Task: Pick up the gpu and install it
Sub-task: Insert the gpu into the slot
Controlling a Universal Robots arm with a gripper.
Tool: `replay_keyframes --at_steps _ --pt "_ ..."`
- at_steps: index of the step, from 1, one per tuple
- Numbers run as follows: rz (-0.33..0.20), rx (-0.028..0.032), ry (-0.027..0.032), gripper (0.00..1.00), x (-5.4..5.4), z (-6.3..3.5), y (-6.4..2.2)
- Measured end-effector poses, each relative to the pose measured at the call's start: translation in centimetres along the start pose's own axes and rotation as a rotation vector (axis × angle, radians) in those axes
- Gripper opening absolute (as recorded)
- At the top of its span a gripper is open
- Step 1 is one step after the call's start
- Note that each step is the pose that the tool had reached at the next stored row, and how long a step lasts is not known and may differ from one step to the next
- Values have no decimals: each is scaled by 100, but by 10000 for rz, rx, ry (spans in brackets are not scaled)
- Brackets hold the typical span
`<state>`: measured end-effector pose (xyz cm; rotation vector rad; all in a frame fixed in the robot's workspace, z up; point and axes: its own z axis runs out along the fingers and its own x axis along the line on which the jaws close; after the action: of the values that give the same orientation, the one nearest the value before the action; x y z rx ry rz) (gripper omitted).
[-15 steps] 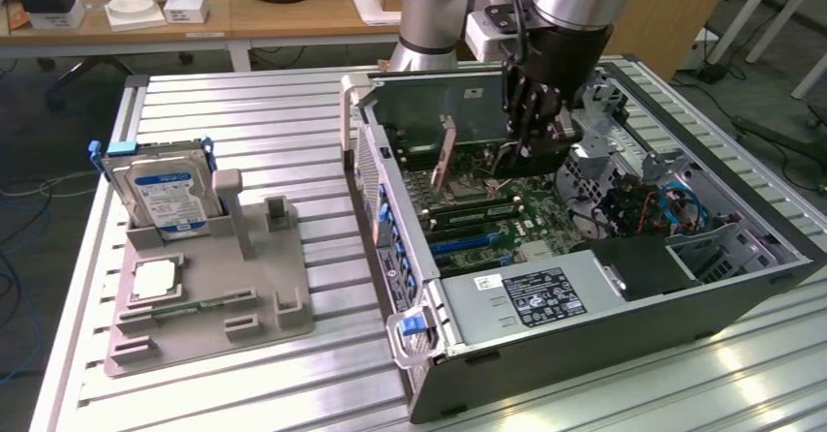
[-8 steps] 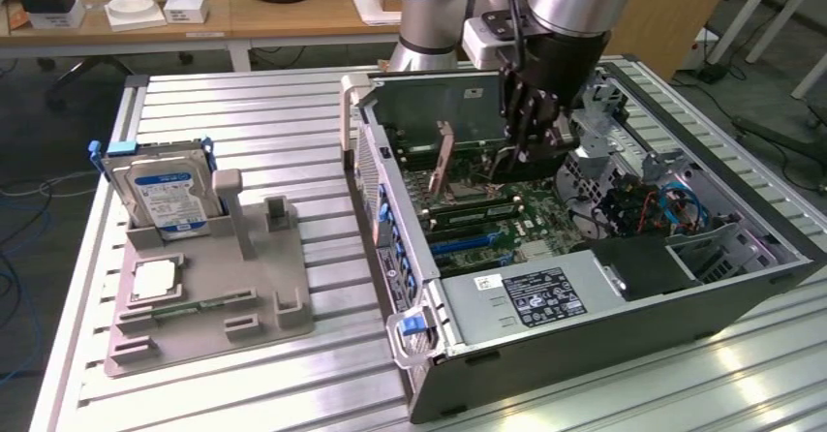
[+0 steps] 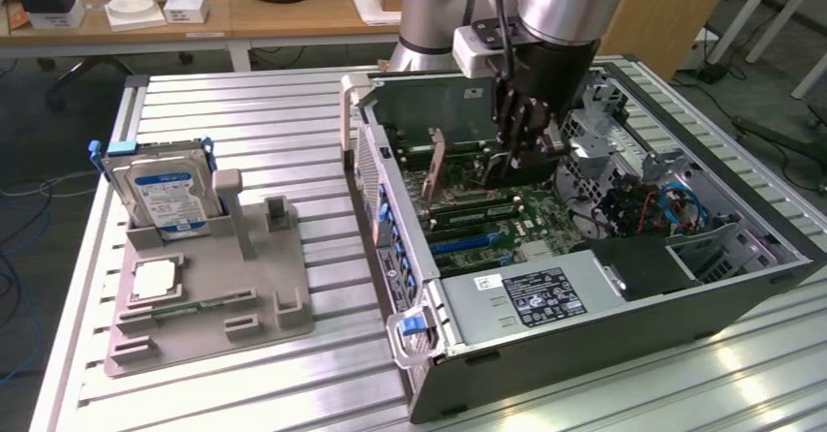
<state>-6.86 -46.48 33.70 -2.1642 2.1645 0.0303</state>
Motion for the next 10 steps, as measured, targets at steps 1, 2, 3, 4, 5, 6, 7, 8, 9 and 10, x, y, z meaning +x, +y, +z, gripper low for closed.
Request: replay_keyframes --at_steps 1,2,3,4,5,6,7,8,9,10 --pt "-4 0 0 26 16 4 4" --pt "-7 -1 -1 26 34 8 9" --pt "-8 0 -2 26 46 15 14" --pt "-9 0 -2 26 55 25 19" --pt "-11 1 -3 26 61 36 25" --pt "-14 1 -3 26 64 47 30" --pt "-14 0 -2 26 67 57 36" --pt "-16 -1 -2 26 70 68 42" --pt "-16 0 -2 26 73 79 47" --pt "-17 -1 -2 26 76 90 52"
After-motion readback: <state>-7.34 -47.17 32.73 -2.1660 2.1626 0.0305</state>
